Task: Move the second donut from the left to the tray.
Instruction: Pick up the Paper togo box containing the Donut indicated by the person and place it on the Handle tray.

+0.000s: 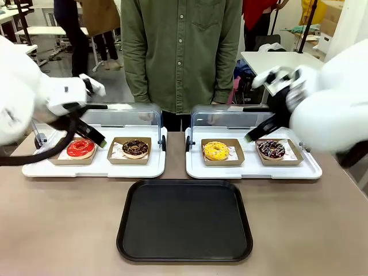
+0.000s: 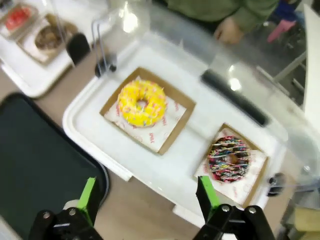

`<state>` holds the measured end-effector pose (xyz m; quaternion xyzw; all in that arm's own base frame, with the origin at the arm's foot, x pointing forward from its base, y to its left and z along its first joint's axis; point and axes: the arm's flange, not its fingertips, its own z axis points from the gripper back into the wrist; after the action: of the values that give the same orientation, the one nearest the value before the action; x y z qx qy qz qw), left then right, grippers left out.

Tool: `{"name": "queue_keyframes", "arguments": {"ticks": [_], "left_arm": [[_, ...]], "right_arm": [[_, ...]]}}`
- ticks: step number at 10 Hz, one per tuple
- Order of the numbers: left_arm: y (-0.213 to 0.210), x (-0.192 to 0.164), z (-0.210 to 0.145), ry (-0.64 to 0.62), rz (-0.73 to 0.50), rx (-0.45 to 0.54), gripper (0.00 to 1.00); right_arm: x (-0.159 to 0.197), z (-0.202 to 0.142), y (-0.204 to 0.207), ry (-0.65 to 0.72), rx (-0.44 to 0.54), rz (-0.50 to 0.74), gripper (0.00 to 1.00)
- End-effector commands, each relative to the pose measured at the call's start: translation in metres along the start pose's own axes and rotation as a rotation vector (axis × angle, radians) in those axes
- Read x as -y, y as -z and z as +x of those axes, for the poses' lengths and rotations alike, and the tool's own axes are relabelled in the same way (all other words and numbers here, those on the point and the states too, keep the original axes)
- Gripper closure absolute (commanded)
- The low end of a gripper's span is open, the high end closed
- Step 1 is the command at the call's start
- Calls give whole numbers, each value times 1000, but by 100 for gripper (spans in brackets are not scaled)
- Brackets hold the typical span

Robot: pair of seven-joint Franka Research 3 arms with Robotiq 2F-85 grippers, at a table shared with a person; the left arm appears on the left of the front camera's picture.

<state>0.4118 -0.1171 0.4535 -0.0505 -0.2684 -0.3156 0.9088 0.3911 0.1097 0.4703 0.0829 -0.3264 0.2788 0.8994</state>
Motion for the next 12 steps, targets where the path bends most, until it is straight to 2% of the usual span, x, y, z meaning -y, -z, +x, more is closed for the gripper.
{"name": "queue_keyframes", "arguments": {"ticks": [1, 2, 3, 4, 6, 7, 9, 12], "left_arm": [[-37, -48, -3, 74, -190, 8, 0], [-51, -76, -7, 151, -310, 13, 0], [-59, -99, -14, 175, -403, 49, 0], [-67, -121, -25, 262, -466, 71, 0], [-79, -153, -54, 334, -488, 166, 0], [-81, -171, -74, 386, -516, 246, 0], [-83, -184, -100, 401, -531, 367, 0], [-83, -171, -112, 384, -518, 415, 0]], "right_arm": [[69, -13, -52, -6, 58, 129, 0], [106, -24, -74, -17, 102, 164, 0], [138, -37, -88, -66, 152, 235, 0], [167, -51, -96, -131, 195, 280, 0], [214, -80, -102, -166, 265, 315, 0], [232, -98, -106, -185, 326, 324, 0], [256, -129, -113, -211, 413, 305, 0], [261, -151, -112, -201, 484, 332, 0]]}}
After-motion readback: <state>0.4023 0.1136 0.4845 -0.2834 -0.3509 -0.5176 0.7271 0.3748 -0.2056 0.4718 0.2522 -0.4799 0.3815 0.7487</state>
